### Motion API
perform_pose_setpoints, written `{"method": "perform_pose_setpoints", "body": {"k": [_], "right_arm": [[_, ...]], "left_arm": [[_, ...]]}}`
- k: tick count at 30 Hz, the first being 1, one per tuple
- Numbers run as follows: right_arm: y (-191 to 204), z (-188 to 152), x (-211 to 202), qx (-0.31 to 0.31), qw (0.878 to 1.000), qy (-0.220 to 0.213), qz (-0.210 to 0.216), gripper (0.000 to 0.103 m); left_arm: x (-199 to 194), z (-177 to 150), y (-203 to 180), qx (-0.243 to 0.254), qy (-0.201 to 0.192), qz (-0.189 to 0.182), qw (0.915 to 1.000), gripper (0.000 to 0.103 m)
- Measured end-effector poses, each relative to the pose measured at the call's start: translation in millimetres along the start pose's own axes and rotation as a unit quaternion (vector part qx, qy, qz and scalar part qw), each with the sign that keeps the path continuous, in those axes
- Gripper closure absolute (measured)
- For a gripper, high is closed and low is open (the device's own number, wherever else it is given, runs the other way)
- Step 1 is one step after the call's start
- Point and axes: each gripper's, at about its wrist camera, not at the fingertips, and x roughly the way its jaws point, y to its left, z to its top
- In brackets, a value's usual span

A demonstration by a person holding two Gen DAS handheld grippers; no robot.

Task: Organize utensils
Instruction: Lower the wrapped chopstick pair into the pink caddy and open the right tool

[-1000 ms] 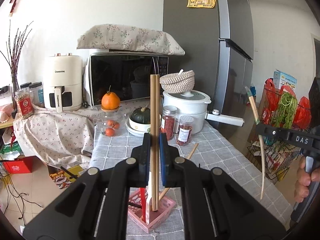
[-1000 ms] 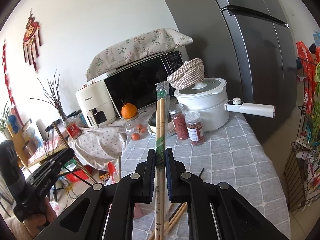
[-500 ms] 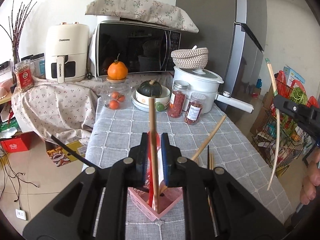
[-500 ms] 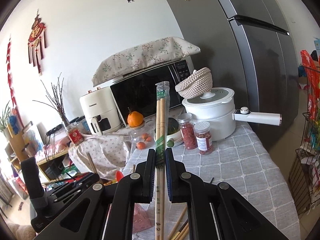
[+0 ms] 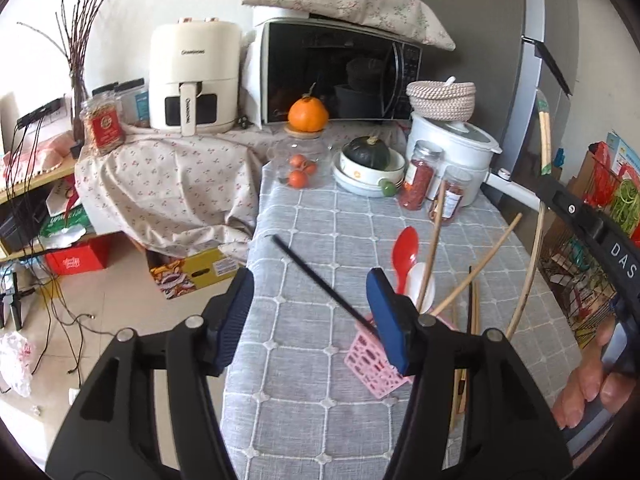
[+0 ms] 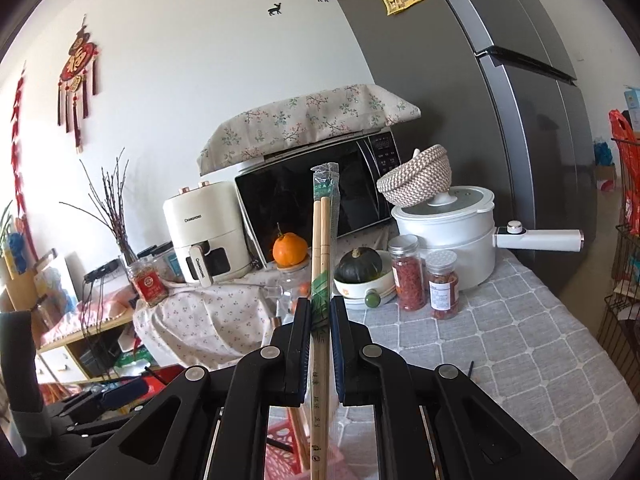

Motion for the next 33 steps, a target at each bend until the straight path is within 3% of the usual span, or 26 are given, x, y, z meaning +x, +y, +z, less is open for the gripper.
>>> {"method": "perform_pose_setpoints", "body": {"k": [4, 9, 13, 21, 27, 33], "right_arm": [[19, -22, 14, 0.015, 0.999, -0.032, -0.027, 0.093], [46, -43, 16, -0.011, 0.992, -0.113, -0.050, 0.093], [58, -56, 18, -0.035, 0.987, -0.145, -0.061, 0.093], [55, -87, 26, -0.047, 0.987, -0.128, -0.084, 0.090], [52, -84, 10, -0.049, 0.988, -0.132, -0.067, 0.067], [42, -58, -1, -0.048, 0.991, -0.108, -0.063, 0.054]], "left_arm": [[11, -4, 25, -0.038, 0.038, -0.011, 0.9985, 0.043], [13, -7, 38, -0.046, 0.045, -0.010, 0.9979, 0.043], [14, -7, 40, -0.047, 0.049, -0.017, 0.9976, 0.043], [19, -8, 35, -0.036, 0.052, -0.020, 0.9978, 0.043], [20, -9, 29, -0.028, 0.053, -0.017, 0.9980, 0.043], [21, -11, 20, -0.029, 0.064, -0.022, 0.9973, 0.033]]}}
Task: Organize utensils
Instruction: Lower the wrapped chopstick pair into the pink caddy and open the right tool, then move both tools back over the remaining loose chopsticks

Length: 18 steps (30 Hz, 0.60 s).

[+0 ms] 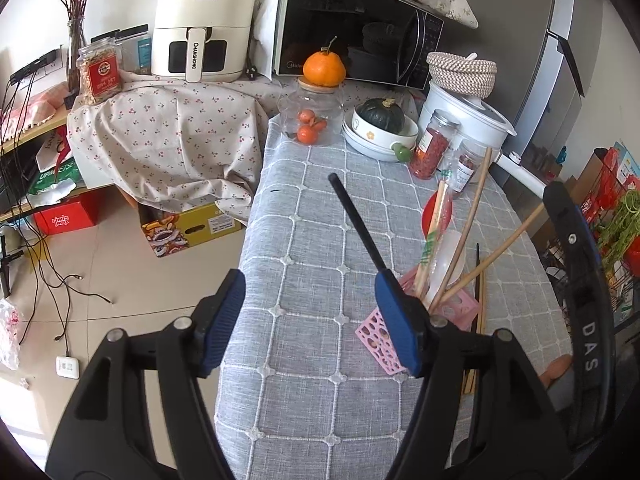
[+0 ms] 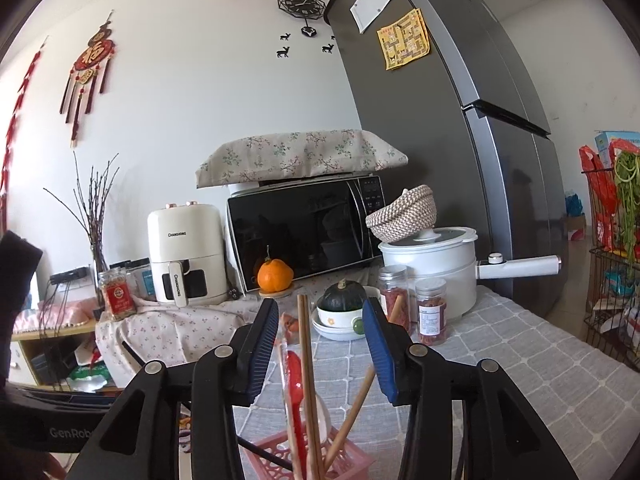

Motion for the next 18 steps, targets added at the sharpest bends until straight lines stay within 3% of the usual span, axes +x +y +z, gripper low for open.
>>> {"method": "perform_pose_setpoints", "body": {"k": [5, 13, 18], "right_arm": [[-20, 25, -3, -0.002, 0.999, 0.034, -0.004, 0.041], [-51, 53, -12, -0.066, 0.994, 0.091, 0.010, 0.021], [-84, 58, -19, -0.078, 0.989, 0.122, 0.002, 0.015]], "left_arm": [[-3, -1, -8, -0.016, 0.006, -0.009, 0.9998, 0.021], [-5, -8, -34, 0.004, 0.013, -0.016, 0.9998, 0.018], [-2, -14, -46, 0.007, 0.030, -0.031, 0.9990, 0.017]]}}
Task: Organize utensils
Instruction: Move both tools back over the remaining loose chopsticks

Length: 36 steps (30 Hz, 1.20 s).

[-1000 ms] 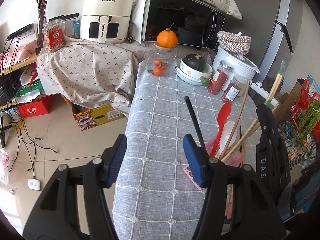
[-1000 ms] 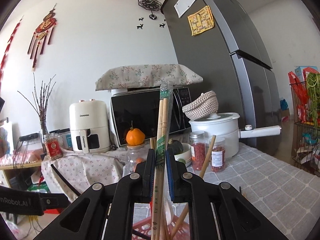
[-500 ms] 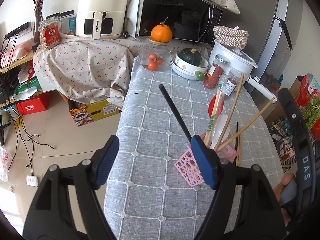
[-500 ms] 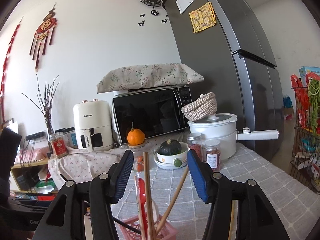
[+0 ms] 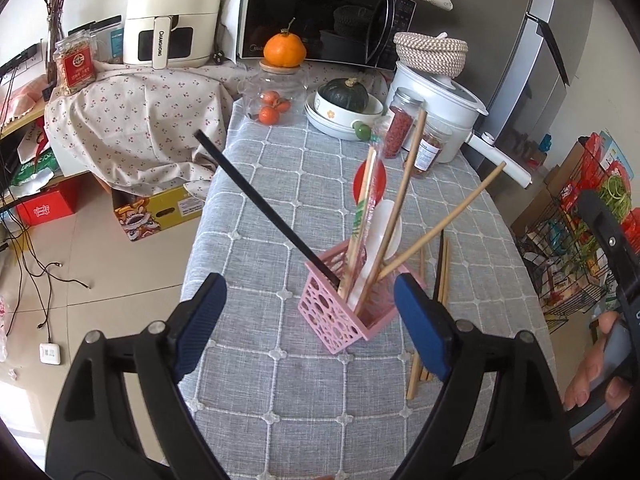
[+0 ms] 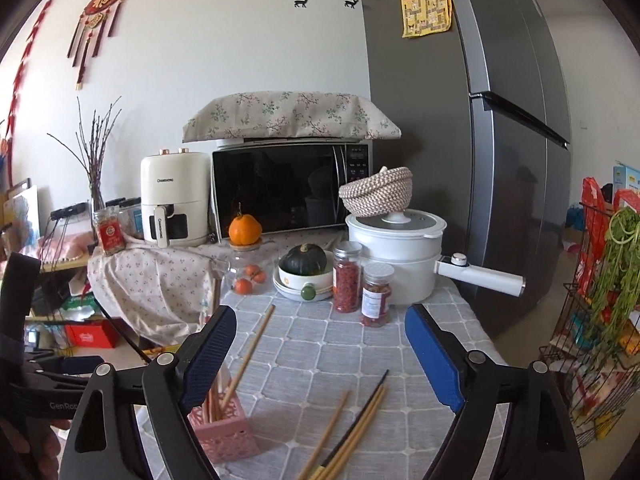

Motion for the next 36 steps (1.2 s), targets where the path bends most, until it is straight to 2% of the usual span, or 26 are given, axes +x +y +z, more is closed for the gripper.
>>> {"method": "perform_pose_setpoints", "body": {"k": [5, 10, 13, 16, 19, 21, 26, 30, 36], "right_arm": [[-34, -8, 18, 0.036, 0.997, 0.064, -0.011, 0.010], [-63, -26, 61, 0.069, 0.981, 0.180, -0.034, 0.009], [-80, -45, 96, 0.098, 0.958, 0.267, -0.039, 0.009], [-89, -75, 135, 0.095, 0.924, 0.369, -0.041, 0.009], [-96, -104, 162, 0.100, 0.897, 0.428, -0.052, 0.010], [-98, -113, 172, 0.103, 0.890, 0.442, -0.054, 0.010], [-92, -116, 188, 0.098, 0.888, 0.446, -0.047, 0.010], [-83, -123, 201, 0.074, 0.876, 0.470, -0.072, 0.010], [-81, -125, 203, 0.069, 0.878, 0.468, -0.078, 0.010]], "left_arm": [[1, -6, -15, 0.021, 0.006, -0.008, 0.9997, 0.017], [4, -13, -27, 0.042, 0.017, -0.009, 0.9989, 0.017], [9, -15, -33, 0.049, 0.028, -0.014, 0.9983, 0.017], [13, -17, -41, 0.063, 0.040, -0.027, 0.9969, 0.017], [16, -20, -50, 0.077, 0.047, -0.034, 0.9953, 0.017], [16, -21, -54, 0.084, 0.049, -0.037, 0.9946, 0.017], [17, -23, -65, 0.100, 0.051, -0.042, 0.9928, 0.017], [20, -23, -71, 0.109, 0.056, -0.045, 0.9915, 0.017], [20, -25, -77, 0.119, 0.059, -0.049, 0.9900, 0.017]]}}
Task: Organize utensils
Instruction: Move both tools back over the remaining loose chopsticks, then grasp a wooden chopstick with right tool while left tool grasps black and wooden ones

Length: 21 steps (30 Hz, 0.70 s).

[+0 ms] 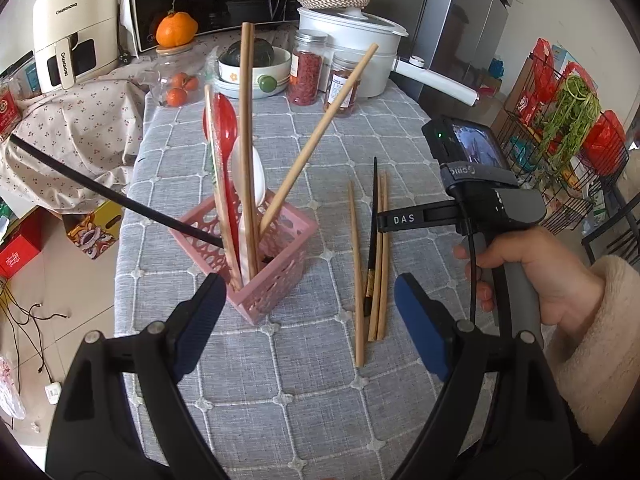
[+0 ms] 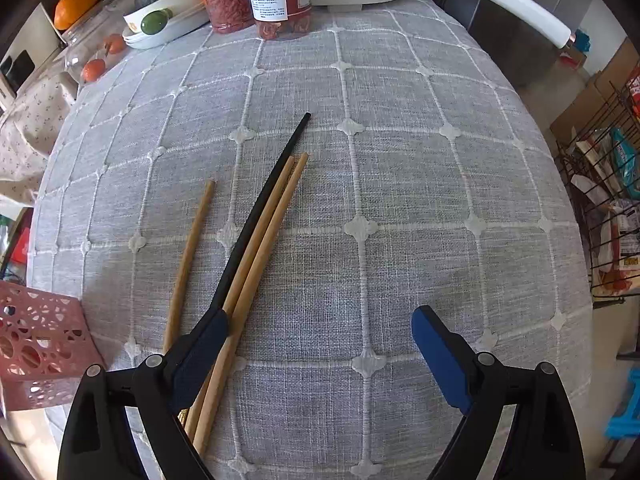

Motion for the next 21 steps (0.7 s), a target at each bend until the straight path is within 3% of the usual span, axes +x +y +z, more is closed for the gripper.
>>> {"method": "perform_pose_setpoints", "body": {"k": [3, 8, 11, 12, 13, 16, 18, 21], "right_arm": [[-6, -3, 4, 0.006, 1.000, 0.017, 0.003, 0.016], [-11, -12, 2, -0.020, 1.000, 0.000, -0.012, 0.022], [-21, -15, -4, -0.018, 1.000, -0.002, -0.012, 0.052], [-26, -16, -6, -0.018, 1.000, -0.001, -0.008, 0.069], [-31, -17, -7, -0.017, 1.000, 0.001, -0.003, 0.079], [-51, -16, -12, -0.003, 0.999, 0.013, 0.029, 0.094], [-68, -19, -14, 0.006, 0.999, 0.016, 0.042, 0.096], [-94, -22, -19, 0.020, 0.998, 0.017, 0.058, 0.097]], "left_arm": [[0, 1, -8, 0.007, 0.001, -0.005, 1.0000, 0.017], [4, 3, -23, 0.024, 0.001, -0.003, 0.9997, 0.017], [9, 3, -33, 0.029, 0.007, -0.004, 0.9995, 0.017], [11, 3, -38, 0.034, 0.008, -0.003, 0.9994, 0.017], [13, 2, -44, 0.040, 0.010, -0.003, 0.9991, 0.017], [21, 2, -60, 0.059, 0.018, -0.005, 0.9981, 0.017], [30, 5, -69, 0.064, 0.026, -0.010, 0.9976, 0.020], [47, 13, -80, 0.065, 0.047, -0.023, 0.9965, 0.034]]}}
